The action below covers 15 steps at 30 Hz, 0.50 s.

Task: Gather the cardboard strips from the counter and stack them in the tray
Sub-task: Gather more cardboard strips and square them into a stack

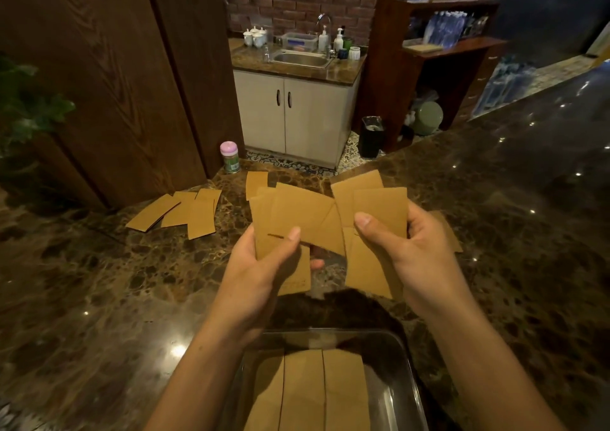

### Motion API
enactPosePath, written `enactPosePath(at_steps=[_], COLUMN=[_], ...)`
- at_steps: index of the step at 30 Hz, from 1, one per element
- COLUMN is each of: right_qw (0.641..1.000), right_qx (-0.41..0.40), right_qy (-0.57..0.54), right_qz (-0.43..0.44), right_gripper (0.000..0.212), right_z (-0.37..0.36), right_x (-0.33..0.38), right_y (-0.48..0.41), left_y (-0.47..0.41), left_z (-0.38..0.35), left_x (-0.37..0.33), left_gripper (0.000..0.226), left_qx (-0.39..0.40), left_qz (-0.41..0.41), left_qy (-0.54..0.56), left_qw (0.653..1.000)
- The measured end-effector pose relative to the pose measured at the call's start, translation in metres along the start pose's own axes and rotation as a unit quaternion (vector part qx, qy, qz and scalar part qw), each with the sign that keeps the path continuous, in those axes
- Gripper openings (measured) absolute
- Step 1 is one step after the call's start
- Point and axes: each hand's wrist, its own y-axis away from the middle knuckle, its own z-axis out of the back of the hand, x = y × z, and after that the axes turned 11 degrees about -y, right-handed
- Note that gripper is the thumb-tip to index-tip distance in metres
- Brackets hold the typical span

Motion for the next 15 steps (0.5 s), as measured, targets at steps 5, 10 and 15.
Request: enactPosePath(at_steps=[5, 10, 15], right_qw=[0.996, 0.987, 0.992], right_qx=[0.05, 0.104, 0.118], right_qy=[0.071, 0.12, 0.047], right_qz=[-0.006, 0.002, 0.014], right_gripper=[0.024, 0.02, 0.027], right_z=[-0.001, 0.012, 0.014], right_x=[-0.01, -0.002, 0.002], right_y=[0.008, 0.002, 0.001], left_y=[-0.002, -0.003, -0.004], left_z=[-0.002, 0.006, 0.006], left_x=[0.004, 0.003, 0.004], left_gripper=[0.035, 0.043, 0.047], left_qx=[-0.029, -0.005, 0.005], left_qz=[-0.024, -0.012, 0.001], left_qy=[-0.01, -0.043, -0.035], left_qw=[0.999, 0.999, 0.999])
